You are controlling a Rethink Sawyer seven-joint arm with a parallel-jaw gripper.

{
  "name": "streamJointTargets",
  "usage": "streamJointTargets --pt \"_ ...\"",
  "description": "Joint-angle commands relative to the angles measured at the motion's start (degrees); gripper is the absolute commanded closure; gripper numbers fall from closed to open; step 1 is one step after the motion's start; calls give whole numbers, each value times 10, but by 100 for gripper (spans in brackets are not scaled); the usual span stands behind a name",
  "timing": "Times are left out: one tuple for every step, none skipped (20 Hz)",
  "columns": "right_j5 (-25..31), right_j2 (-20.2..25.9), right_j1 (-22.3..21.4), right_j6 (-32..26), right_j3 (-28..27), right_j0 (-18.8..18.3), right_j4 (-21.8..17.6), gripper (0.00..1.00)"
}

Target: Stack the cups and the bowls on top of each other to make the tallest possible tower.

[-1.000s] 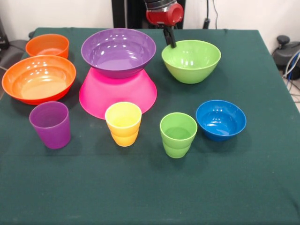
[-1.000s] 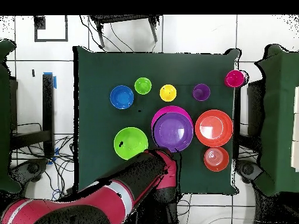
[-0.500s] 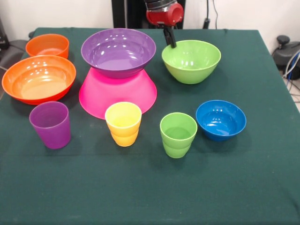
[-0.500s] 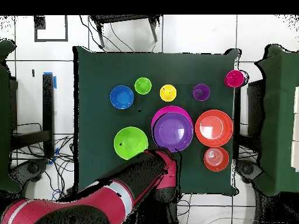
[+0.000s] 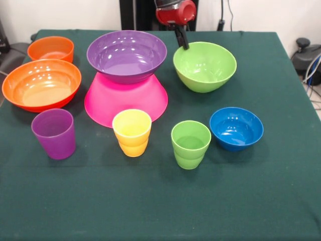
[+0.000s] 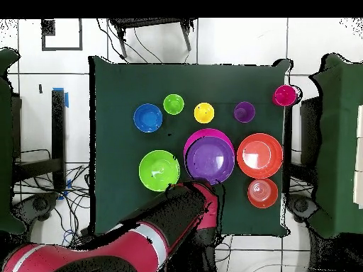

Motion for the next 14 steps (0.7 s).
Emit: streamJointTargets --pt "-46 94 -31 -82 6 -22 -11 100" --pt "-56 99 -34 -82 7 -26 -9 100" --pt "-59 102 -36 -81 7 -28 -9 100" --pt "-66 108 -37 -85 7 -33 -5 100" --pt "-72 111 -39 -82 7 -36 -6 100" --pt "-78 115 -42 -80 6 -38 -8 100" --pt "-81 116 -43 -78 6 -39 -8 100" --pt "-87 119 -48 -70 8 -40 -9 100" --pt "-89 120 -52 -66 9 -40 -10 100" --pt "-91 121 -55 -61 10 -41 -11 100" --pt "-93 122 -57 -58 12 -41 -11 100" --pt "-92 123 -59 -51 11 -40 -12 100" --pt "-93 125 -61 -50 12 -41 -9 100" --pt "-94 127 -63 -48 14 -41 -7 100"
